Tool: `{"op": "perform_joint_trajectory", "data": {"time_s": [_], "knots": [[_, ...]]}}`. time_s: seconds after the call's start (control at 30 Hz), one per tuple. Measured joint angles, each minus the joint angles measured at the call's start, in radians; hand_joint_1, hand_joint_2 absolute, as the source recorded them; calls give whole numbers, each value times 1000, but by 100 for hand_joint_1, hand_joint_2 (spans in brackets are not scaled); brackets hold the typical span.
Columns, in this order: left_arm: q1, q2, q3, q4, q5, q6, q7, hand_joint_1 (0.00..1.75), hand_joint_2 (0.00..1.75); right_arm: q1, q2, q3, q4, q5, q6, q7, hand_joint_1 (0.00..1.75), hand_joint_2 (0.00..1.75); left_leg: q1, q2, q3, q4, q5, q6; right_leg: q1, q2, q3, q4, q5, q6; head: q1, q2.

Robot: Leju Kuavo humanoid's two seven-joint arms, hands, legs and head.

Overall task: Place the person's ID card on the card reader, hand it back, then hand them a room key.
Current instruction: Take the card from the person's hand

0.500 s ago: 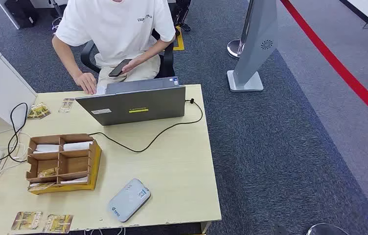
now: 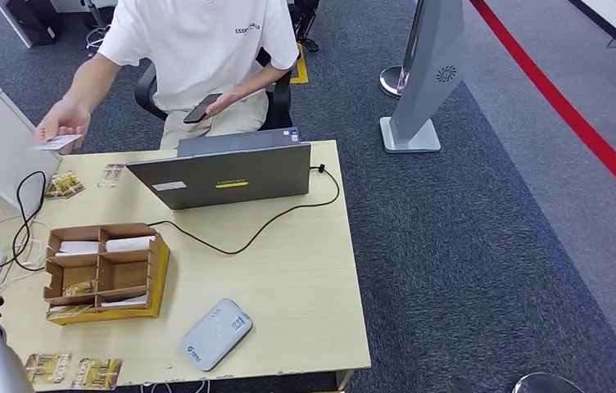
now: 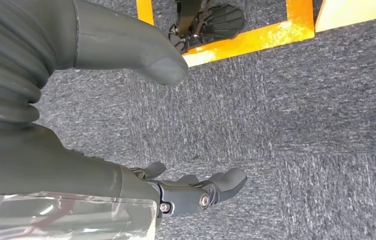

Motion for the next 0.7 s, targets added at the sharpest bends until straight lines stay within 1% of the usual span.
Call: {"op": "perform_joint_trajectory", "data": {"time_s": [0.7], "knots": [[-317, 147, -308, 366, -382, -241, 319, 0, 175, 1, 11, 12, 9, 6, 7, 66, 0, 175, 0, 1, -2, 3, 1, 0, 0, 1, -1, 2, 2, 0, 0, 0]]}}
